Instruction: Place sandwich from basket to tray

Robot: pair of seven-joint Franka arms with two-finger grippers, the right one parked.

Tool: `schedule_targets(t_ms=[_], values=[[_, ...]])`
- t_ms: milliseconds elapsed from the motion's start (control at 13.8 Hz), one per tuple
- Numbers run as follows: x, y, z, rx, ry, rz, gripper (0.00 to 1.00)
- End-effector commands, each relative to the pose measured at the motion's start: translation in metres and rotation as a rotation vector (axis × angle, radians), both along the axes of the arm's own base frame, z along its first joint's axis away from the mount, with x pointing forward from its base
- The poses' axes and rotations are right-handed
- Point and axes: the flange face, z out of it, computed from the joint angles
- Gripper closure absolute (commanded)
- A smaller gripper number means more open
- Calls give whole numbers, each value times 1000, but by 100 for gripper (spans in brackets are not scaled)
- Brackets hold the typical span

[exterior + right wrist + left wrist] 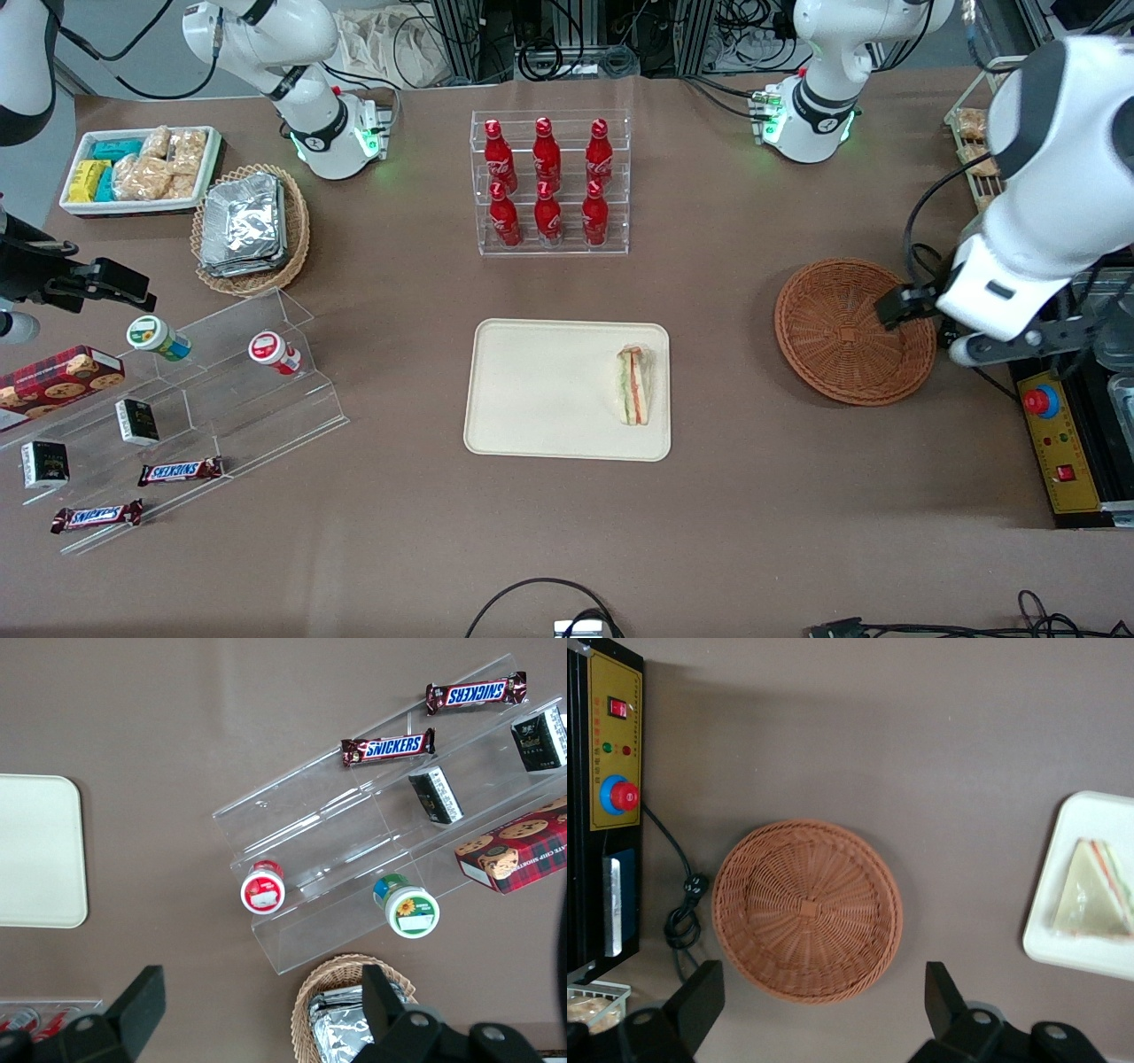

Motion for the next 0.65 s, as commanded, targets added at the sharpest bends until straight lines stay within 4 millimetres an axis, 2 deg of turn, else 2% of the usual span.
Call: schedule_targets(t_ms=[0, 217, 434, 579], values=[[-28, 22, 22, -44, 13, -61, 0], [-47, 31, 48, -60, 16, -56, 0], [-61, 32, 65, -65, 1, -78, 0], [-66, 43, 73, -96, -9, -89, 0]])
